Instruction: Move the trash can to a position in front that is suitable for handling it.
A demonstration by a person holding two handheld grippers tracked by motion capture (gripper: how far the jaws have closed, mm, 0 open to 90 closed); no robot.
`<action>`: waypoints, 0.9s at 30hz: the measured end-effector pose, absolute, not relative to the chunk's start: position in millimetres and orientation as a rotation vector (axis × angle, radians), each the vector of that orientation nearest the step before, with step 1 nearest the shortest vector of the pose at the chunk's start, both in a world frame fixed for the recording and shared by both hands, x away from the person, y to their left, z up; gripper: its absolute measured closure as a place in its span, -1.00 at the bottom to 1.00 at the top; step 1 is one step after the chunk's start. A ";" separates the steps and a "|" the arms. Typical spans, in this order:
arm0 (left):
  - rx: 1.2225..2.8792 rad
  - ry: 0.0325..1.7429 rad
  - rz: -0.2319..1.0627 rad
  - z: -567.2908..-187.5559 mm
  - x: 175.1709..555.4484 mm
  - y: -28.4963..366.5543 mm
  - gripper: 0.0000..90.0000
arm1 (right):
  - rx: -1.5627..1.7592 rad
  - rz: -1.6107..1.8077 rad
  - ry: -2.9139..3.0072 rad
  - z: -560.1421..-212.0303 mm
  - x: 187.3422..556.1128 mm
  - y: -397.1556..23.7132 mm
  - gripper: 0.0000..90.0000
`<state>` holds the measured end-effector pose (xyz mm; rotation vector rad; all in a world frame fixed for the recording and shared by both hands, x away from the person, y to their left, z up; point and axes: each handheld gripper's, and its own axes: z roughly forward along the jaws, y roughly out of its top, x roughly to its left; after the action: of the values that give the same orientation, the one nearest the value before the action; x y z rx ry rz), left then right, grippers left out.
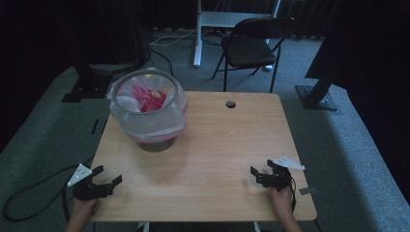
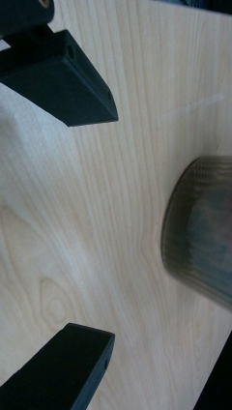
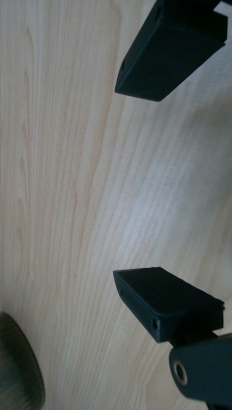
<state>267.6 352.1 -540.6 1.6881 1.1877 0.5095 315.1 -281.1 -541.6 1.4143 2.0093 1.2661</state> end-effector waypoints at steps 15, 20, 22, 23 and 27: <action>1.691 1.212 0.528 -537.5 282.0 359.0 -0.97 | 1.317 1.434 2.031 -526.1 348.2 -243.4 -0.75; 1.690 1.213 0.529 -536.2 284.5 359.6 -0.97 | 1.275 1.426 2.081 -521.7 360.2 -229.3 -0.75; 1.694 1.212 0.530 -536.0 285.5 359.5 -0.97 | 1.262 1.428 2.076 -518.0 365.1 -225.2 -0.75; 1.697 1.210 0.534 -535.3 287.9 359.0 -0.97 | 1.256 1.438 2.080 -516.1 368.3 -223.4 -0.75; 1.698 1.206 0.535 -535.1 293.7 356.9 -0.97 | 1.236 1.460 2.093 -510.4 380.2 -213.0 -0.75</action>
<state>293.7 356.9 -535.1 1.6982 1.2059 0.5353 380.2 -213.0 -510.4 1.2356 2.0933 1.4603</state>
